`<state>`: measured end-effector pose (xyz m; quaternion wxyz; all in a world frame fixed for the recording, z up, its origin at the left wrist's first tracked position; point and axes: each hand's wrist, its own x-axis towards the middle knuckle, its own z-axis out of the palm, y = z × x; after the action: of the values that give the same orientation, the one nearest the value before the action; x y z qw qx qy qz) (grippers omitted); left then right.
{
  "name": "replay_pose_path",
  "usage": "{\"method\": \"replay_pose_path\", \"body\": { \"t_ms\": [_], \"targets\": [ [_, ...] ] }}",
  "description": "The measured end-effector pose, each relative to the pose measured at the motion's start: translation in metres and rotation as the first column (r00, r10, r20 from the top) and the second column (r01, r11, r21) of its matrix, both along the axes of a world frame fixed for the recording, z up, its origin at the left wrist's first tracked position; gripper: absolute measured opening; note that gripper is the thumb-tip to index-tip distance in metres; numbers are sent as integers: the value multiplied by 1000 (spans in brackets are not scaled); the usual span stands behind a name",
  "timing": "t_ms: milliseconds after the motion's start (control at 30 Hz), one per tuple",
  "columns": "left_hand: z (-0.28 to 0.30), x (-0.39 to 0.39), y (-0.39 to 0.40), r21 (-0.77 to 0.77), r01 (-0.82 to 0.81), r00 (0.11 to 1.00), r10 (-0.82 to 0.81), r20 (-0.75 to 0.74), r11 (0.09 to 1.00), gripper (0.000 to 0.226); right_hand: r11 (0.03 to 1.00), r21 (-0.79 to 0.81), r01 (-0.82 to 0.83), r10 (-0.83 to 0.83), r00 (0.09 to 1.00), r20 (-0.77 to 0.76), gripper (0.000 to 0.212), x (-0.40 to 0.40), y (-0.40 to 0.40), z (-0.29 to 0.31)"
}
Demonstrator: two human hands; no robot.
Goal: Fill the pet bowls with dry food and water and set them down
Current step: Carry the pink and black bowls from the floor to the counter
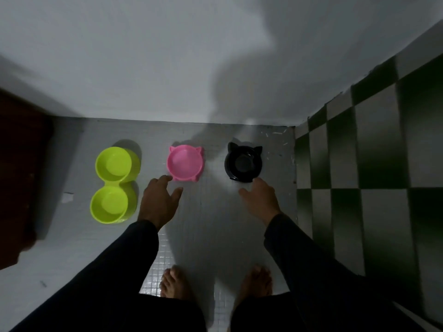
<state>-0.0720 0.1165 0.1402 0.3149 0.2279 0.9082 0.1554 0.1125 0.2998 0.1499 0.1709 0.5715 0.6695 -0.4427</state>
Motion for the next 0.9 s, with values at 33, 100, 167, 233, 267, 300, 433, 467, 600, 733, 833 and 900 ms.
{"method": "replay_pose_path", "body": {
  "t_ms": [33, 100, 167, 233, 267, 300, 433, 467, 600, 733, 833, 900],
  "targets": [
    [-13, -2, 2, -1, -28, 1000, 28, 5, 1000, 52, 999, 4, 49, -49, 999, 6, 45, -2, 1, -15],
    [-39, -6, 5, 1, -91, 996, 91, 10, 996, 52, 989, 0, 148, -148, 989, 12, 39, -5, 3, -44],
    [-64, -11, 7, 10, -156, 987, 156, 24, 988, 55, 975, -10, 224, -223, 975, 12, 35, -7, 5, -70],
    [-85, -14, 10, 21, -242, 969, 241, 46, 970, 57, 957, -7, 291, -291, 957, 9, 33, -9, 7, -94],
    [-94, -15, 12, 27, -287, 957, 285, 56, 958, 58, 949, 4, 315, -315, 949, 5, 36, -10, 8, -105],
    [-101, -17, 14, 33, -327, 943, 325, 66, 944, 59, 942, 19, 334, -334, 942, -3, 40, -11, 10, -115],
    [-127, -25, 20, 46, -445, 892, 438, 110, 895, 60, 916, 51, 399, -398, 917, -27, 47, -13, 15, -149],
    [-133, -27, 20, 46, -473, 877, 465, 125, 880, 59, 910, 56, 410, -409, 912, -33, 47, -14, 16, -156],
    [-153, -34, 20, 47, -542, 832, 528, 170, 839, 52, 870, 111, 480, -479, 877, -37, 50, -16, 18, -183],
    [-168, -43, 15, 63, -600, 787, 575, 225, 797, 40, 836, 163, 524, -530, 848, -12, 48, -19, 24, -195],
    [-177, -49, 12, 53, -600, 787, 577, 218, 798, 36, 792, 175, 585, -590, 807, -29, 48, -21, 27, -207],
    [-181, -52, 11, 55, -603, 788, 582, 201, 796, 44, 764, 182, 619, -626, 779, -27, 49, -23, 29, -216]
  ]
}}
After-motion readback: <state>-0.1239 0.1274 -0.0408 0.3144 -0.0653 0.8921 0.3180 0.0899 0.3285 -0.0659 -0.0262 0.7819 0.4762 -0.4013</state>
